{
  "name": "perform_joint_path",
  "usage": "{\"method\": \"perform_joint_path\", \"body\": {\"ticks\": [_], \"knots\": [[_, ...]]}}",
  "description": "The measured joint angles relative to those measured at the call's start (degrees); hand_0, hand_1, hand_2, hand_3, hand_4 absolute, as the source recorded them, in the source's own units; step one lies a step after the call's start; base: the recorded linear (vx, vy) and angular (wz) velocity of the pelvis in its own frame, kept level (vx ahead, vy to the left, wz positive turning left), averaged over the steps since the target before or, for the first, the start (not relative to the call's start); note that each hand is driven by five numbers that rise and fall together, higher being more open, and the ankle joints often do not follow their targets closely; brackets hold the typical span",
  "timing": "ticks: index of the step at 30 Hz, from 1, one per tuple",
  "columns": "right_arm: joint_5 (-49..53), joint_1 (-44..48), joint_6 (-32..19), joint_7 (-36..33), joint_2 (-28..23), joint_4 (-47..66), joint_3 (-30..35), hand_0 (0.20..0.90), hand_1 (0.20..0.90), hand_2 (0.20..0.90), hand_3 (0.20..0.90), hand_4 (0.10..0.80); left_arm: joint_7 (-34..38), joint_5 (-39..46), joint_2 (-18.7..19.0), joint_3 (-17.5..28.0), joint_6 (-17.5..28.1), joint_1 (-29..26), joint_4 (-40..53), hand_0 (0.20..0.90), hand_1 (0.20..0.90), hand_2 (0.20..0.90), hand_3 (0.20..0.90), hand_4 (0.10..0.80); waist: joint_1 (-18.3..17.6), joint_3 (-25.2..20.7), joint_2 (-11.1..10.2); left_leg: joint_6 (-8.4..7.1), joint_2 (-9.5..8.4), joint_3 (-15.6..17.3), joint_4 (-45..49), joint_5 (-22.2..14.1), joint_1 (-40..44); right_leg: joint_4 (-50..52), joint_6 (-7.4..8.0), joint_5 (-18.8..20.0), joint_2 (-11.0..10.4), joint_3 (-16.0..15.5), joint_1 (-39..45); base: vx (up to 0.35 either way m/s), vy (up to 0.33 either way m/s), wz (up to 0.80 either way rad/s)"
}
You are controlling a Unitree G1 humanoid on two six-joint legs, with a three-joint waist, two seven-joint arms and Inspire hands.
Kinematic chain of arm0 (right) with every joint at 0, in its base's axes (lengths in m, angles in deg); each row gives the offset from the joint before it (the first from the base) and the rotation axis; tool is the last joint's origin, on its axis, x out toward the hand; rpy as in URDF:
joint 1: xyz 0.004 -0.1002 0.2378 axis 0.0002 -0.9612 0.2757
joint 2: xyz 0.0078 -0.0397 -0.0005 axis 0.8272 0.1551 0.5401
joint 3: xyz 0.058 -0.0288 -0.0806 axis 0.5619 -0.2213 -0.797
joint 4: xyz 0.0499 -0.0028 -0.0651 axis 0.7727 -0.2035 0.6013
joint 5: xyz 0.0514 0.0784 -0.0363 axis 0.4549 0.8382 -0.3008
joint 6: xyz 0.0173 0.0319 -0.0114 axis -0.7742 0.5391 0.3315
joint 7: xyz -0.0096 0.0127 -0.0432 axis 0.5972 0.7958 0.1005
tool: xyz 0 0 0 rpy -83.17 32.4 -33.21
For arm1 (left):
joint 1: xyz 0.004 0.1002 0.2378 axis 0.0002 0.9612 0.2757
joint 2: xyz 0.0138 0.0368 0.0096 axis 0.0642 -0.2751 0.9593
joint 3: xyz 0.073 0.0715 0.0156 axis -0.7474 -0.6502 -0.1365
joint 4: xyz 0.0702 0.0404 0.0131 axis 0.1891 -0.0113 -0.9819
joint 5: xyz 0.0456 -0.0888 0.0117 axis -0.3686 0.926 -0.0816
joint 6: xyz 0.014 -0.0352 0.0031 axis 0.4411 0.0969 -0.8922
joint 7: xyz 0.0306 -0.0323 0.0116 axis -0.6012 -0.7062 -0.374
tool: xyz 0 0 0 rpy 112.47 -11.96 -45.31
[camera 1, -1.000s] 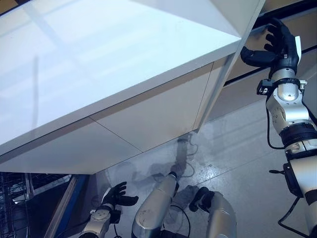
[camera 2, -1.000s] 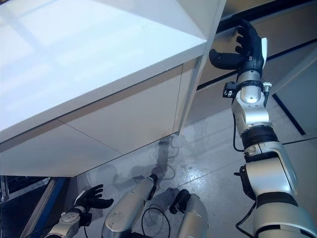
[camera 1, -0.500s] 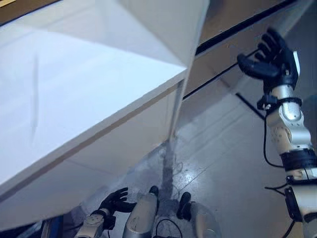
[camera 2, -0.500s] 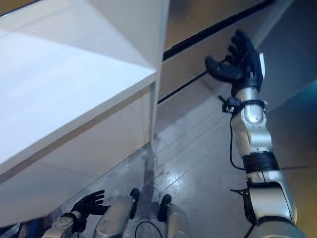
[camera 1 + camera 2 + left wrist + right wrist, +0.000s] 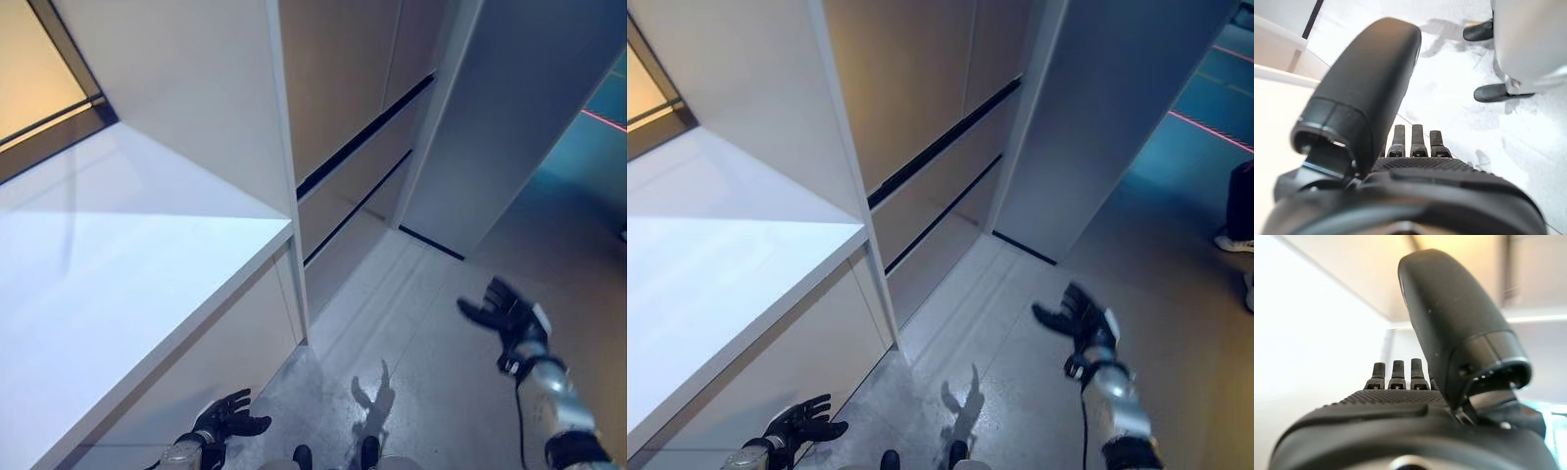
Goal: Put drinks into fridge and close the fridge
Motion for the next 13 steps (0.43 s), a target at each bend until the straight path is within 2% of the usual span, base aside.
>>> {"method": "perform_joint_path", "body": {"ticks": [5,9,13], "knots": [[-8.9,-1.6,-0.6,3.7,6.8,-20.7,-1.7,0.900,0.900,0.900,0.900,0.800,0.1,-0.2,-1.4,-0.1,0.3,0.2,-6.4,0.900,0.900,0.900,0.900,0.800,0.6,-2.5,-0.2,-0.40,0.45,-0.3,-1.6,0.4,1.7,-2.0,-0.26,0.3,0.5,-0.4,2.5,0.001,-0.029,0.05],[-15.4,-2.8,0.5,6.5,9.4,-27.2,-3.8,0.900,0.900,0.900,0.900,0.800,0.2,-1.4,-1.4,-0.1,0.5,2.0,-10.3,0.900,0.900,0.900,0.900,0.800,0.7,-2.7,0.2,-0.68,0.51,-0.8,-1.7,0.6,1.8,-3.0,-0.49,0.5,0.5,-1.1,3.3,0.010,-0.013,0.07],[-14.2,-3.2,2.0,7.5,10.6,-31.2,-3.4,0.900,0.900,0.900,0.900,0.800,0.4,-1.3,-1.6,0.2,1.2,2.2,-12.3,0.900,0.900,0.900,0.900,0.800,0.7,-3.4,0.5,-0.87,0.51,-1.8,-2.2,1.2,1.9,-3.0,-0.60,0.5,0.5,-1.9,3.6,0.018,0.003,0.16]]}}
